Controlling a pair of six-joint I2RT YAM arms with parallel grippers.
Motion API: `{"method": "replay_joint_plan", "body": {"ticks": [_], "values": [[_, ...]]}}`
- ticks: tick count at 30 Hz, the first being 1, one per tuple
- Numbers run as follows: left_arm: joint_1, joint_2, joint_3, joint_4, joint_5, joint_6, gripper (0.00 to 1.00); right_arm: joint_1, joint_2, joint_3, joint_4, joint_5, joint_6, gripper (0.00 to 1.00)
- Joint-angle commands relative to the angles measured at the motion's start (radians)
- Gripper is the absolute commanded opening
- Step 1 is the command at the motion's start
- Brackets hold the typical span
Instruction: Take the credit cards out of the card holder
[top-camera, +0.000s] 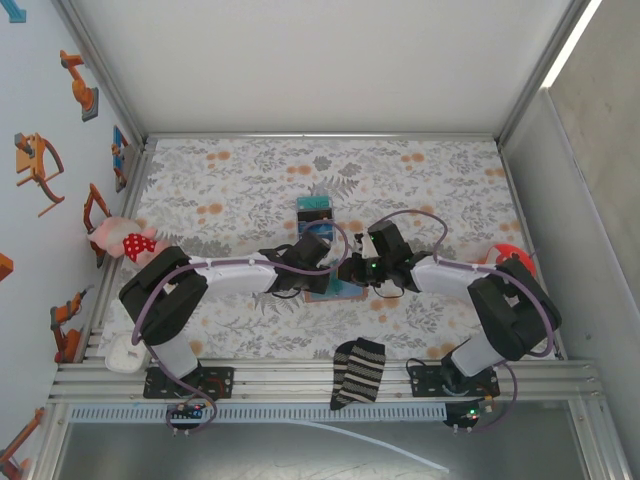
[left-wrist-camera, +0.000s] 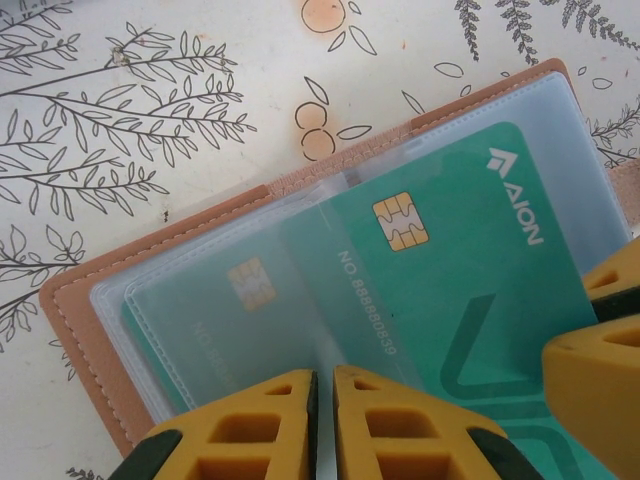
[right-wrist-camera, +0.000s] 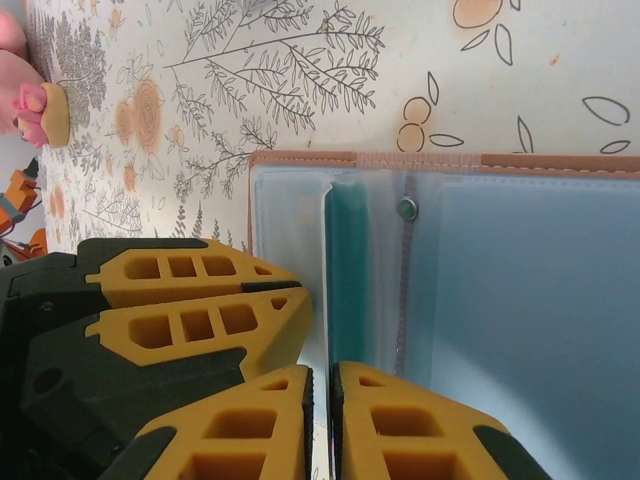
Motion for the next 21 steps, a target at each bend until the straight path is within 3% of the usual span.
{"method": "replay_joint_plan", "body": {"ticks": [1,6,9,21], "values": [[-0.001,0.012,0.004,-0.014,0.007,0.002,0.13,-0.002,0.015,-0.01,0.03,-0.011,0.004,0.14],[-0.002,0.008,0.001,-0.01,0.004,0.0,0.13,0.004,0.027,-0.012,0.031,-0.004,0.0,0.14],[-0.001,-0.001,-0.003,-0.009,-0.001,-0.003,0.14,0.005,0.024,-0.01,0.011,0.006,-0.006,0.01],[0.017,-0.124,-0.014,-0.042,-0.053,0.03,0.27,0.005,-0.125,0.122,-0.37,0.19,-0.192,0.0]]}}
